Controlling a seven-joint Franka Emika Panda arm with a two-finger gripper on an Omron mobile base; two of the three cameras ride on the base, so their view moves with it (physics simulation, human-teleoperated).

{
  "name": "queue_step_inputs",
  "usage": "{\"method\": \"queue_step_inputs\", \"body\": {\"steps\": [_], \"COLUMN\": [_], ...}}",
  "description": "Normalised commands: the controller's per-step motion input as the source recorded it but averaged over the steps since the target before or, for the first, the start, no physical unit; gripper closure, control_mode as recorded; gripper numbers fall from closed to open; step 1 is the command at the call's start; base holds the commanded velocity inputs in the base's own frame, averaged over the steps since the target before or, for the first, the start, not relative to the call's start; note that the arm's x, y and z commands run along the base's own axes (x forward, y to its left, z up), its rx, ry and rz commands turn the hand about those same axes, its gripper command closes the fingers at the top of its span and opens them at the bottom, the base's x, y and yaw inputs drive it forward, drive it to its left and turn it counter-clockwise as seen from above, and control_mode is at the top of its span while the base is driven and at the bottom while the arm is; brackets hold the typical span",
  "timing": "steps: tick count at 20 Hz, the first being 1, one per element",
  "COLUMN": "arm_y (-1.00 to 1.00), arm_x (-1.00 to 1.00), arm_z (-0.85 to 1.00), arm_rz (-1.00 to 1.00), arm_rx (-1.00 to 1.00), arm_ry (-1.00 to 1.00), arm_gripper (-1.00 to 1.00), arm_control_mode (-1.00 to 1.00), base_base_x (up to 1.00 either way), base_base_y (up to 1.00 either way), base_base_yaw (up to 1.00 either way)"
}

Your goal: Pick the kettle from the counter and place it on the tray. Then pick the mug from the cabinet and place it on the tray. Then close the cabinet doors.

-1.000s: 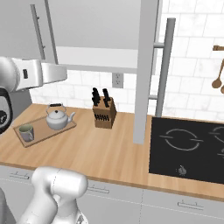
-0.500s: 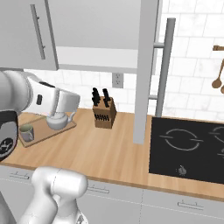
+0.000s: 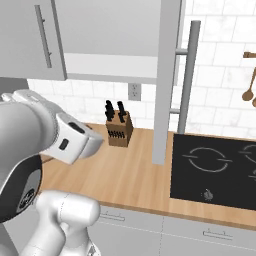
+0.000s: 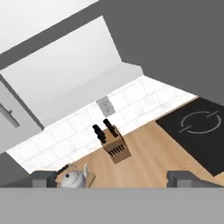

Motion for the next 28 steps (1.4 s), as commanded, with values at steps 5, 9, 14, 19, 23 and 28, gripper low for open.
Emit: {"method": "queue_step_inputs", "body": {"steps": [5, 9, 14, 19, 23, 28], "arm_y": [-0.06, -0.18, -0.27, -0.31, -0.26, -0.36], "arm_x": [-0.09, -0.08, -0.13, -0.01, -0.01, -0.14], "arm_z": [-0.18, -0.21, -0.13, -0.11, -0.03, 0.0], "arm_rz": [0.0, -0.02, -0.04, -0.05, 0.0, 0.0], "arm_rx": [0.04, 0.22, 0.27, 0.28, 0.31, 0.25], "arm_ry": [-0.05, -0.17, -0.19, -0.15, -0.16, -0.02], "arm_gripper": [-1.0, -1.0, -1.0, -1.0, -1.0, -1.0], "arm_control_mode": [-1.0, -1.0, -1.0, -1.0, -1.0, -1.0], "base_base_x": [0.0, 0.0, 0.0, 0.0, 0.0, 0.0], "base_base_y": [0.0, 0.0, 0.0, 0.0, 0.0, 0.0], "base_base_yaw": [0.0, 0.0, 0.0, 0.0, 0.0, 0.0]}}
